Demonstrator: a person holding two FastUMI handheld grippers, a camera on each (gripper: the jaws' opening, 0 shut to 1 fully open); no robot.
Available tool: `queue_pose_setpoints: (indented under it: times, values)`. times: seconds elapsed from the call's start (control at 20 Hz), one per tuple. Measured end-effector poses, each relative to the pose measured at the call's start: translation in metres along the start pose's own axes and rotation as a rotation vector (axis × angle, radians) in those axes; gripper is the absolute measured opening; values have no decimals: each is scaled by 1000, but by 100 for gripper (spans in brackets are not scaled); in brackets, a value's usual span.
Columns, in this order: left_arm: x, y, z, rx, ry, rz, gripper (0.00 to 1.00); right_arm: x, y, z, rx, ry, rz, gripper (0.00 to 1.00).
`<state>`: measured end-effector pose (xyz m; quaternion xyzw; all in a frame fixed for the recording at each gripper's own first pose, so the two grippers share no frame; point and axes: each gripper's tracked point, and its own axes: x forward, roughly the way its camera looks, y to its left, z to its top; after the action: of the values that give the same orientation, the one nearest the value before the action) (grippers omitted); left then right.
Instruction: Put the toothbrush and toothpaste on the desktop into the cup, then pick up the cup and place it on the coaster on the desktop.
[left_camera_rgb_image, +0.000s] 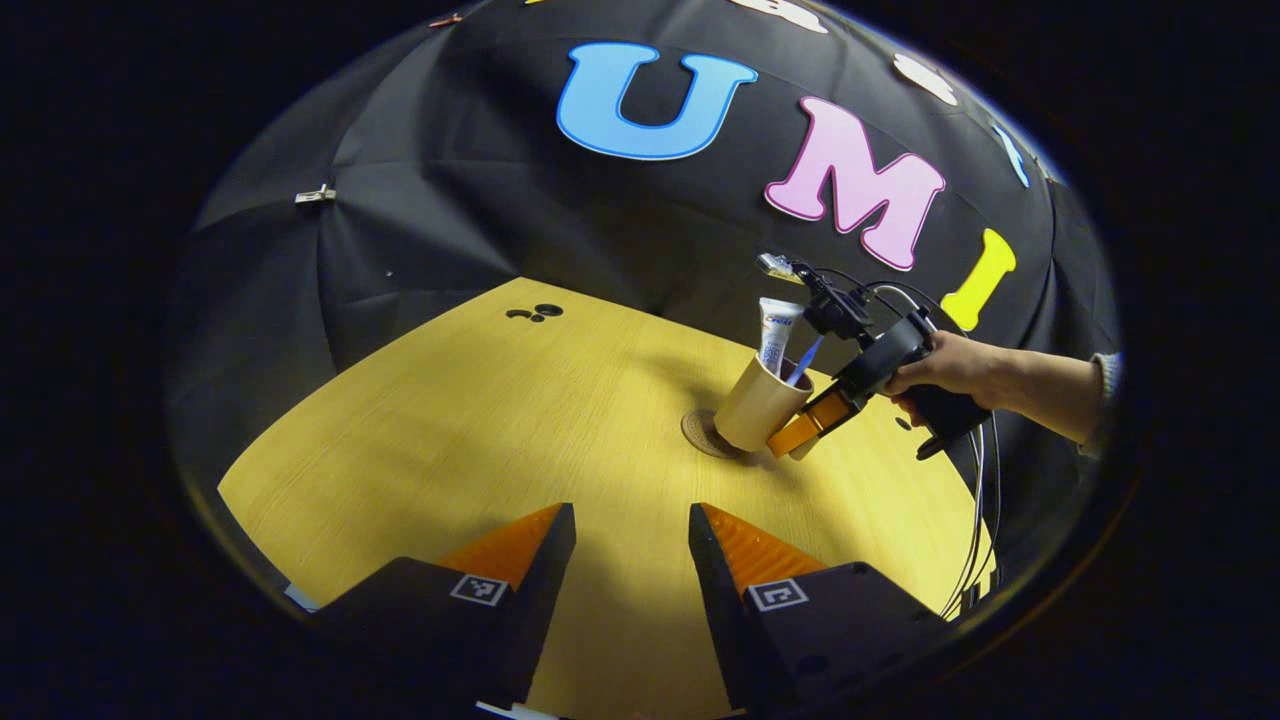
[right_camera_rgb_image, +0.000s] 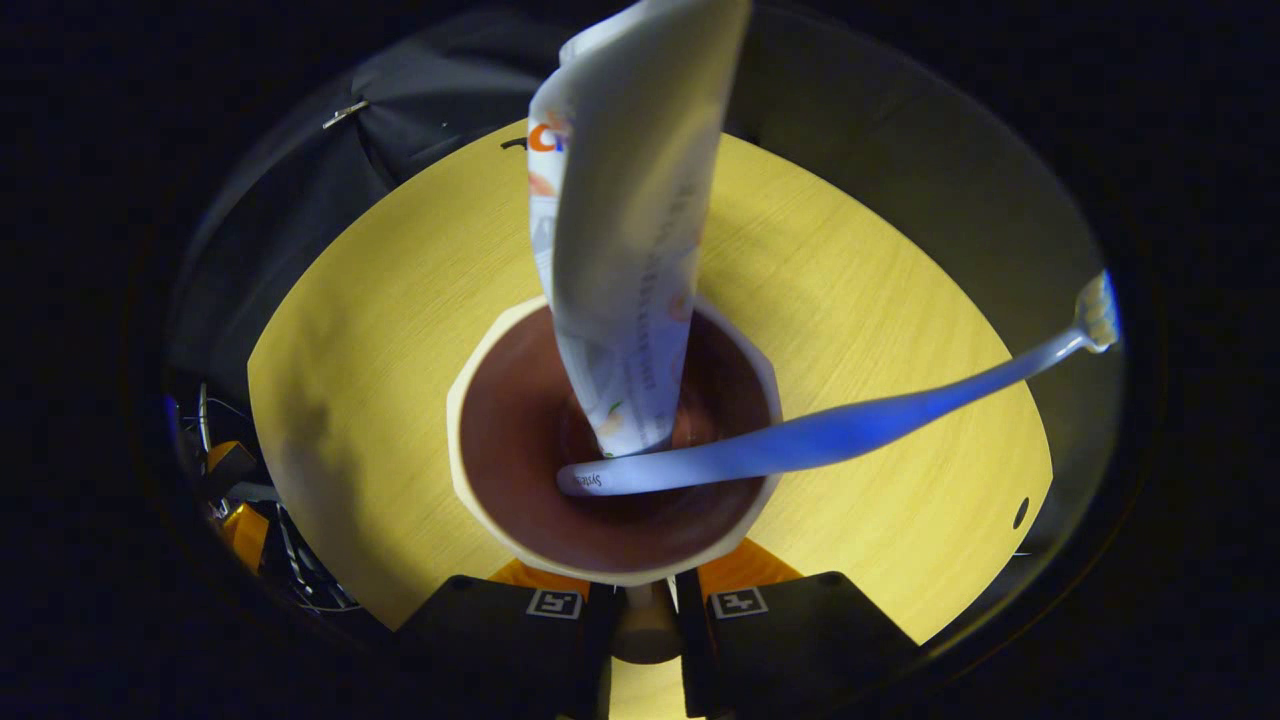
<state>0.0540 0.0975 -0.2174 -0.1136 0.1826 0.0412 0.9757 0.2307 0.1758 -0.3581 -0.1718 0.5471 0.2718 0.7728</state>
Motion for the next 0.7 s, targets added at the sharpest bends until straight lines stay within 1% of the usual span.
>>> queue_pose_setpoints:
  times: [0.3, 0.55, 0.7]
  values:
    - [-6, 12, -7, -18, 9, 20, 72, 18, 3, 20, -11, 15, -10, 31]
    - [-7, 12, -8, -29, 12, 27, 72, 18, 2, 15, -14, 42, -3, 31]
    - [-6, 10, -10, -29, 12, 23, 72, 20, 1, 12, -31, 56, -14, 31]
